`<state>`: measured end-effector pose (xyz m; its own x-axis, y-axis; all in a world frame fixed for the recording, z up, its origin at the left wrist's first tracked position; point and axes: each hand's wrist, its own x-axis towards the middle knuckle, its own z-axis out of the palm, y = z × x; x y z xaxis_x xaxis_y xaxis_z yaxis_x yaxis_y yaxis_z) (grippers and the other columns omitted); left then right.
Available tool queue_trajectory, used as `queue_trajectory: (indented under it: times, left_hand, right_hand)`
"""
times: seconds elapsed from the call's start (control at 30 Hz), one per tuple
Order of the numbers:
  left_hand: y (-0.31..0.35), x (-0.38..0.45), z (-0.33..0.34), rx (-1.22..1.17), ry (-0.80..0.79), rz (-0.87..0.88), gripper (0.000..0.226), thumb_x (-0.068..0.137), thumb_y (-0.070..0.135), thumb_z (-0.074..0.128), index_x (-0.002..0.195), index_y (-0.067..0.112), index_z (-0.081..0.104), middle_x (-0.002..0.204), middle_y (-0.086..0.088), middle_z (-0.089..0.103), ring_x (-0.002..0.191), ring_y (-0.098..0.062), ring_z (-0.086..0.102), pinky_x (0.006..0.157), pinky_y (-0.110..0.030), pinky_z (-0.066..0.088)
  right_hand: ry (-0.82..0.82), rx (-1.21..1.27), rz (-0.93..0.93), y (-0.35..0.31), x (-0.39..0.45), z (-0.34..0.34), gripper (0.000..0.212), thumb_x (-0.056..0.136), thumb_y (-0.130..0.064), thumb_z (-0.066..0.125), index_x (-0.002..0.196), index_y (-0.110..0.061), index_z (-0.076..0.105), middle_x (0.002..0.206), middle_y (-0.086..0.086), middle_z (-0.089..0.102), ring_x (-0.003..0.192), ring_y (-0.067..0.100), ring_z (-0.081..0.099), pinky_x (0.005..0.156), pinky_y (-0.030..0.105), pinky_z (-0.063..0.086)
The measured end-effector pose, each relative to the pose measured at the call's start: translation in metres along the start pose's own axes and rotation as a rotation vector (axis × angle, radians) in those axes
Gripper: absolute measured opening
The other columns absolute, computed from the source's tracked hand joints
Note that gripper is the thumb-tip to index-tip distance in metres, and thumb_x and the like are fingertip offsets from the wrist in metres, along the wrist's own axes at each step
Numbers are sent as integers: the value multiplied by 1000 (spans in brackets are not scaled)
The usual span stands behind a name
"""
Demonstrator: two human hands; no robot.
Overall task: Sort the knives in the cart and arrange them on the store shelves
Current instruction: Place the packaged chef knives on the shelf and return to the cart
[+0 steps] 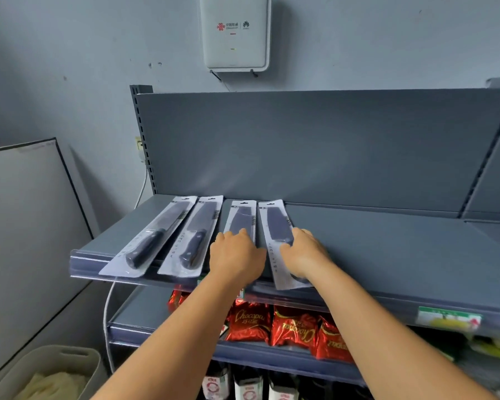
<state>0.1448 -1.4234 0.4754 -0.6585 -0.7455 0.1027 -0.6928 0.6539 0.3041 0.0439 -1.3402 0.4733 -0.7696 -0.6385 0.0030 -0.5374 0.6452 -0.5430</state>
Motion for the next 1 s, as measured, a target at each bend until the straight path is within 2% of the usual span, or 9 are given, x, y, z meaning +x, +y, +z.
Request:
queue_trajectory:
  times: [0.13,0.27,0.43,0.57,0.63,0.7,0.8,0.87,1.0]
  left_hand:
    - [14,-20,-13,-3,144,202,40,93,37,47,126,14,45,125,-8,53,119,-27,44,99,-35,36]
    - [34,-52,-10,-48,210,385,55,96,33,46,145,15,29,140,-5,42,132,-24,34,107,-33,29]
    - [60,-97,24,-43,185,603,55,93,28,49,144,15,32,142,-5,39,134,-25,33,110,-34,29]
    - [85,-136,64,-66,149,786,55,76,25,69,127,9,56,122,-12,60,115,-33,56,96,-41,47]
    - [98,-158,88,-85,89,852,55,72,25,69,124,8,59,118,-12,63,110,-32,60,93,-41,49]
    - [112,-182,108,-73,-7,906,59,74,26,70,128,9,55,122,-13,60,114,-32,57,97,-41,46]
    - [136,-222,138,-12,-195,972,60,92,33,49,146,17,30,145,-6,37,135,-26,33,112,-36,27]
    - [152,-248,160,14,-260,1003,61,94,36,43,149,20,21,150,-4,28,139,-23,25,114,-33,21]
    - [186,-305,199,62,-383,1083,59,92,36,45,145,23,24,142,-2,35,130,-24,34,107,-32,28]
  right_hand:
    - [137,-47,-96,2,-32,-17,45,98,-30,41,141,-14,36,147,1,34,132,25,36,105,36,33]
    - [295,-134,-124,22,-78,-30,56,98,-34,42,149,-19,22,156,-4,20,143,19,18,115,34,16]
    - [357,-230,17,74,-140,-30,60,97,-39,42,149,-26,16,157,-7,14,145,14,9,116,36,7]
    - [329,-213,178,124,-192,-23,62,97,-39,42,151,-27,12,158,-9,10,145,14,7,116,36,6]
    - [324,-204,262,151,-218,-18,63,97,-38,42,151,-28,11,158,-10,9,145,14,7,116,35,6]
    - [304,-192,345,178,-243,-13,63,98,-39,41,151,-28,10,157,-10,8,145,13,6,116,34,7]
    - [285,-155,487,221,-284,-7,62,97,-38,41,151,-28,11,158,-9,9,145,14,8,116,35,9]
    - [283,-148,566,248,-312,-4,63,96,-39,43,151,-29,13,157,-8,11,145,15,11,115,35,11]
    - [251,-132,727,302,-377,-2,65,94,-42,45,150,-30,13,157,-4,13,144,16,14,114,35,15]
